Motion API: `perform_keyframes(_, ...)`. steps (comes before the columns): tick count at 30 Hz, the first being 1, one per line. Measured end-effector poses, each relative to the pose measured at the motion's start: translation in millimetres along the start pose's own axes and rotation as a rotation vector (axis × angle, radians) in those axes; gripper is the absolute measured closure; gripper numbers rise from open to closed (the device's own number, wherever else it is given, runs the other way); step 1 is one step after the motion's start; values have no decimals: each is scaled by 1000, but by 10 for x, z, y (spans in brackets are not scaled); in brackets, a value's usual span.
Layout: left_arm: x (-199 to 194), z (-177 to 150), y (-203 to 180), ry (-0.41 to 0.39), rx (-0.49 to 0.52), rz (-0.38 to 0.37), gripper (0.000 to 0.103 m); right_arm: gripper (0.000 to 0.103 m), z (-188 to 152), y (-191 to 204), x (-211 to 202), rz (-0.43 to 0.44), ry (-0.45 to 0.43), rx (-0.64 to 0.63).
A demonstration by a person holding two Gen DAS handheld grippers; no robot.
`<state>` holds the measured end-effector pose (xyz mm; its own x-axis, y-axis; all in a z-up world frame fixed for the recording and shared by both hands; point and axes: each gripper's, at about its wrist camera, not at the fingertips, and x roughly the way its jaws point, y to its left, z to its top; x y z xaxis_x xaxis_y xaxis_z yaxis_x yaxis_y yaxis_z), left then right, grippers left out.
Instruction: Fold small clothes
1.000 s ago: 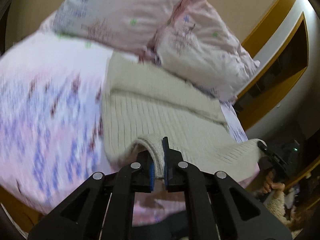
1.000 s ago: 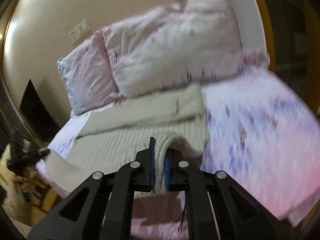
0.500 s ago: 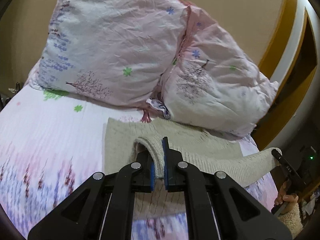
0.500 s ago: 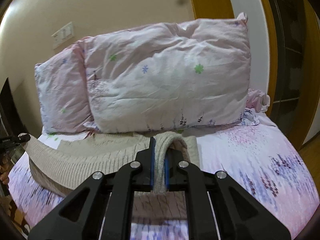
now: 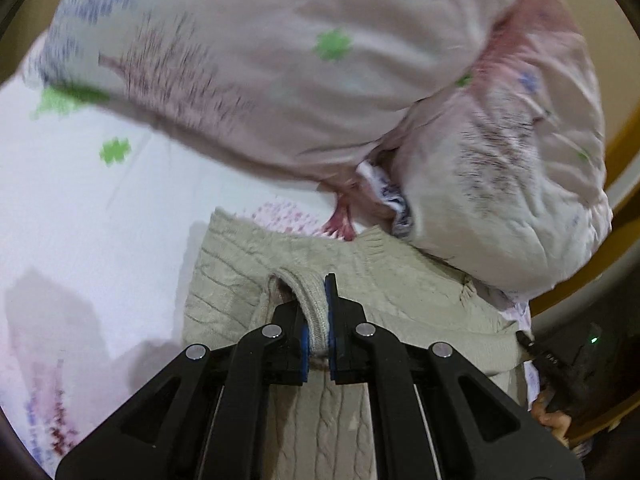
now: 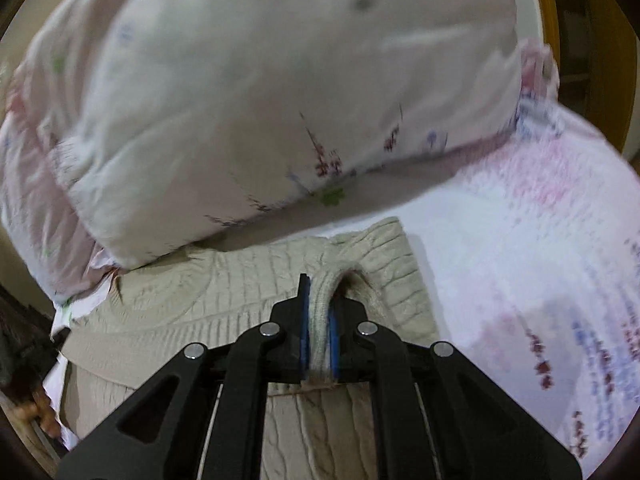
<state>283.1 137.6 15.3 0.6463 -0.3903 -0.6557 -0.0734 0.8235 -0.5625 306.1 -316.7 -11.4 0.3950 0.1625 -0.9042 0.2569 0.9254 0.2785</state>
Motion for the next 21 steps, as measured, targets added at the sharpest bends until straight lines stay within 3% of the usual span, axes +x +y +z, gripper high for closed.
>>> perform_keyframes(2, 83, 14, 34, 21, -24, -9, 97, 91, 49, -6, 85, 14, 23, 37)
perform_keyframes(5, 119, 42, -5, 39, -28, -8, 94, 72, 129, 7, 98, 51, 20, 77)
perform_keyframes(7, 109, 77, -48, 46, -26, -20, 84, 55, 166, 20, 18, 54, -12, 83)
perform_keyframes(9, 38, 91, -85, 31, -14, -39, 65, 50, 170, 12, -149, 33, -71, 65)
perform_keyframes(12, -179, 79, -180, -39, 57, 2, 50, 51, 109, -62, -346, 17, -100, 43)
perform_keyframes(16, -420, -59, -215, -66, 152, 48, 50, 67, -73, -181, -505, 4, -75, 2)
perform_keyframes(21, -522, -274, -120, -28, 208, 114, 50, 72, -330, -287, -529, 9, -2, -37)
